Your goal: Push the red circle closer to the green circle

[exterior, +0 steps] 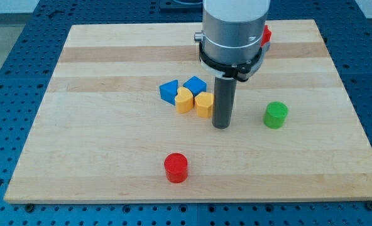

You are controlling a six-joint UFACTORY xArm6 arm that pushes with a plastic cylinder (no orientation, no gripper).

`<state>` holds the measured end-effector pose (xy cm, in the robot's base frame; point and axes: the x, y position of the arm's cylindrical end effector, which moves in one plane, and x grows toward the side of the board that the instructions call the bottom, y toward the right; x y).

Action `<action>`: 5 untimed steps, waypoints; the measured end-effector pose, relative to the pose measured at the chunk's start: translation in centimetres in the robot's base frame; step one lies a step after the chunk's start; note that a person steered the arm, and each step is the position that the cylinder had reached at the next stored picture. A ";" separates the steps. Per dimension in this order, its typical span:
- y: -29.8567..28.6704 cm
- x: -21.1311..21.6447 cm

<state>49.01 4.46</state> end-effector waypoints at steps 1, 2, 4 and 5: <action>-1.2 0.2; -7.3 2.2; -15.7 4.2; -16.9 7.6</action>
<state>56.59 -12.42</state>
